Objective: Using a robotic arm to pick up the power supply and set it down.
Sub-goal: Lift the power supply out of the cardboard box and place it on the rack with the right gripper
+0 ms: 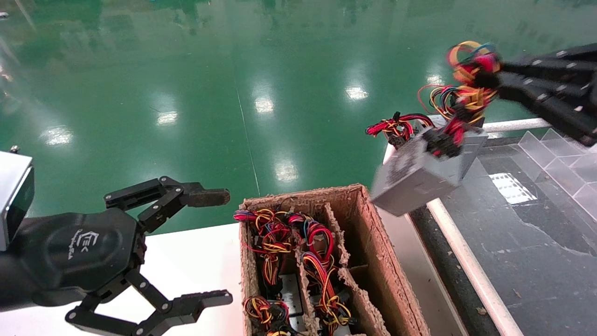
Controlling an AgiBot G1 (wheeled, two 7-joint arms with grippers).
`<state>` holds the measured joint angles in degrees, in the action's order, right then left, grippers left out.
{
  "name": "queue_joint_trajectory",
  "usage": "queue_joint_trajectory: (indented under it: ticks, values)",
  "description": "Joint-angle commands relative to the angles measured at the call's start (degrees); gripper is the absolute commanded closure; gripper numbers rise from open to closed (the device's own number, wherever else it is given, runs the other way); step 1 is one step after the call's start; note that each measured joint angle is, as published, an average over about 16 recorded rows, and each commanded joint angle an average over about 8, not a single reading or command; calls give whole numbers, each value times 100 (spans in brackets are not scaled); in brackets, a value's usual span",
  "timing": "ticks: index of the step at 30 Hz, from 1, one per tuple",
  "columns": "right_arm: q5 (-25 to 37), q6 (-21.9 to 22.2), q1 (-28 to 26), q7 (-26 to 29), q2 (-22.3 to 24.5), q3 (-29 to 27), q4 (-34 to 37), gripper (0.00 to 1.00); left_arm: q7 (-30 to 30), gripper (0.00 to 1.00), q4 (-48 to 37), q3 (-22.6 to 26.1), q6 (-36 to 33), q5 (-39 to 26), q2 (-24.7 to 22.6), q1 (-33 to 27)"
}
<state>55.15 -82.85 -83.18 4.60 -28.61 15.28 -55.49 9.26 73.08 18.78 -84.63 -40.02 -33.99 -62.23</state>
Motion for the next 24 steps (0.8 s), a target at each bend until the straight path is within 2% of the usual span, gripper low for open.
queue_joint_trajectory:
  ticks: [1, 11, 17, 24]
  values:
    - [173, -42, -230, -80, 17, 38, 266, 100, 0, 0, 0, 0, 0, 0, 0, 0]
    - [947, -299, -1000, -772, 364, 228, 1717, 100, -1, 0, 0, 2, 1, 1, 1, 0]
    - [1416, -146, -1331, -1214, 424, 365, 2442, 100, -1, 0, 0, 3, 1, 2, 1, -1]
    - [1981, 275, -1867, -1532, 202, 583, 3315, 100, -2, 0, 0, 4, 2, 3, 1, -1]
